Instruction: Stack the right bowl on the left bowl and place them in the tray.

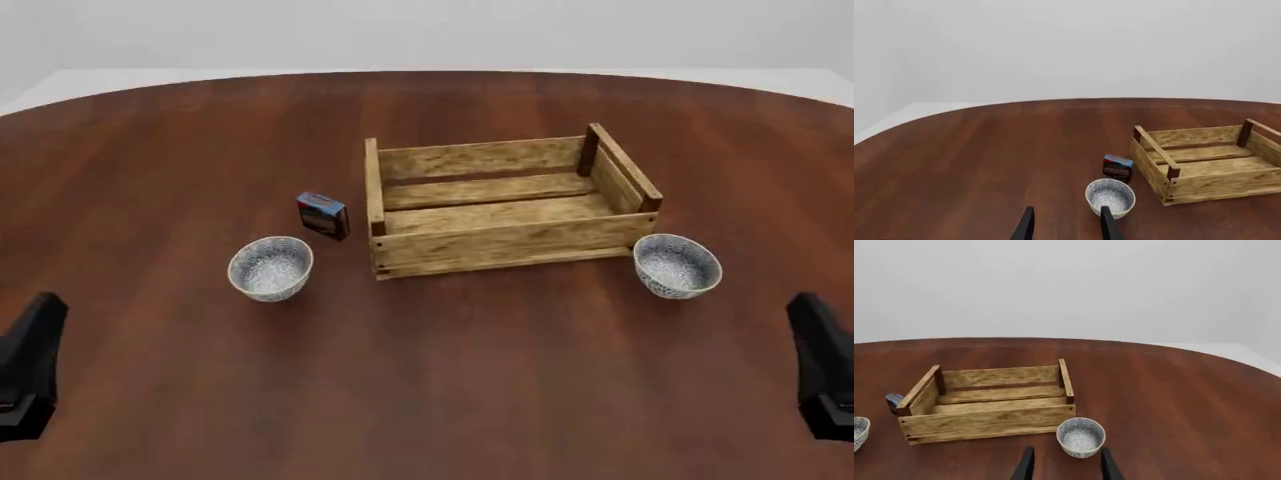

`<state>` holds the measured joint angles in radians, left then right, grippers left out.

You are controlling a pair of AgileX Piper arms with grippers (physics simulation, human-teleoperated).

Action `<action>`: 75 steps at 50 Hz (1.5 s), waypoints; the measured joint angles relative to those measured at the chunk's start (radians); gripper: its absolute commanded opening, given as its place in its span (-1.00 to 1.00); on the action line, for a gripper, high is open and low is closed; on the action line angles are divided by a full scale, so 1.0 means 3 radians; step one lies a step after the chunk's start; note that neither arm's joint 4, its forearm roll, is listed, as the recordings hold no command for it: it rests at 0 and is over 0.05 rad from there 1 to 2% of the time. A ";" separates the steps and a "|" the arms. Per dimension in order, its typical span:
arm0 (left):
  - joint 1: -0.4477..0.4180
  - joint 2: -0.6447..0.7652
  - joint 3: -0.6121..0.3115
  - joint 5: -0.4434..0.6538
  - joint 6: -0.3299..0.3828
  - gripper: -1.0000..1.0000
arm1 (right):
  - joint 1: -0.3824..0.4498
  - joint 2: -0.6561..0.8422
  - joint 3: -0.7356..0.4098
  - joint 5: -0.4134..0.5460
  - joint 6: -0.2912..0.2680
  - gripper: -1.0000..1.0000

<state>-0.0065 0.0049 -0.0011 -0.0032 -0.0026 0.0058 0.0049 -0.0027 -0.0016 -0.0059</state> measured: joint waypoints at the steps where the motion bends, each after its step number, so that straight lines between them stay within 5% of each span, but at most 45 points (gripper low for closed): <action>1: 0.0001 0.0005 -0.0001 -0.0002 0.0000 1.00 | -0.0012 0.0020 -0.0004 -0.0009 0.0004 1.00; 19: 0.0021 -0.0004 -0.0006 0.0032 -0.0007 1.00 | -0.0129 0.0875 -0.0483 0.0004 0.0024 1.00; 49: 0.0011 0.0198 0.0001 -0.0118 -0.0094 1.00 | -0.0259 0.2636 -0.2262 0.1137 -0.0120 1.00; 75: -0.0005 0.0117 0.0000 -0.0060 -0.0133 1.00 | -0.0340 0.3539 -0.2909 0.1722 -0.0273 1.00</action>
<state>-0.0079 0.0401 -0.0010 -0.0213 -0.0424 -0.0963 1.0667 -0.8752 0.5149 -0.0879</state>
